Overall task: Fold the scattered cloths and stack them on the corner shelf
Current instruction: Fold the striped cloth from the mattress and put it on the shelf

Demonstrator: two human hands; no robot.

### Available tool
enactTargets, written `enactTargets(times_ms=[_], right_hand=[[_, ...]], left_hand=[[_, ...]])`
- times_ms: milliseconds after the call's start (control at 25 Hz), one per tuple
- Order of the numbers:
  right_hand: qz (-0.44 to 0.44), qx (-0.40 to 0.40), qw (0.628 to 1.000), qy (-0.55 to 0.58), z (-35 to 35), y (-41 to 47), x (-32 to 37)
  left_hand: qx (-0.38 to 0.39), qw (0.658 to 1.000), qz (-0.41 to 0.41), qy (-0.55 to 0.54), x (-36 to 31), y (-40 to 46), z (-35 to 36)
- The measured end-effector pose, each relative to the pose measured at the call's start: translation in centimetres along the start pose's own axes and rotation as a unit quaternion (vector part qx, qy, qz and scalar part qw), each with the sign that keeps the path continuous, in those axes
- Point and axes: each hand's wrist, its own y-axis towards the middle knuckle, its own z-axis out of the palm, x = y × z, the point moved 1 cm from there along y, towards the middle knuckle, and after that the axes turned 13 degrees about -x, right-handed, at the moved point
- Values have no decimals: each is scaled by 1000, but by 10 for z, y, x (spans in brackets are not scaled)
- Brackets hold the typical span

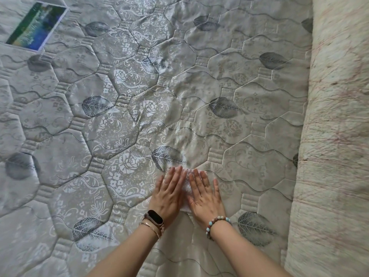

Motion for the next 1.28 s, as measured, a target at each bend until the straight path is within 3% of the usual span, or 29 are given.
enactTargets(times_ms=[240,280,360,400,480,560,640,760,840,920,1080,1280], right_hand=[[-25,-15,999,-31,12,0,-1],[8,-29,999,-11,4,2,3],[144,-61,985,77,-11,9,11],[250,-54,955,152,-17,12,12],[439,0,854,279,-28,11,13],[539,44,764,351,-35,7,12],[591,67,690,413,-44,6,10],[657,113,523,531,-57,15,7],[657,134,425,608,-82,30,10],[618,151,388,667,-117,52,14],[513,173,396,742,-215,107,38],[327,181,491,787,-401,168,121]], left_hand=[[69,995,-13,75,8,-2,12],[68,994,-36,72,3,-1,8],[45,984,-169,31,-10,3,-3],[32,960,-276,-16,-18,8,-12],[17,884,-444,-142,-25,9,-19],[9,791,-556,-255,-22,9,-18],[13,687,-626,-368,-19,12,-20],[74,526,-662,-529,-32,22,-42],[104,490,-634,-590,-47,35,-71],[91,485,-600,-629,-55,52,-105],[18,529,-536,-658,-69,94,-203],[-115,580,-404,-697,-108,131,-401]])
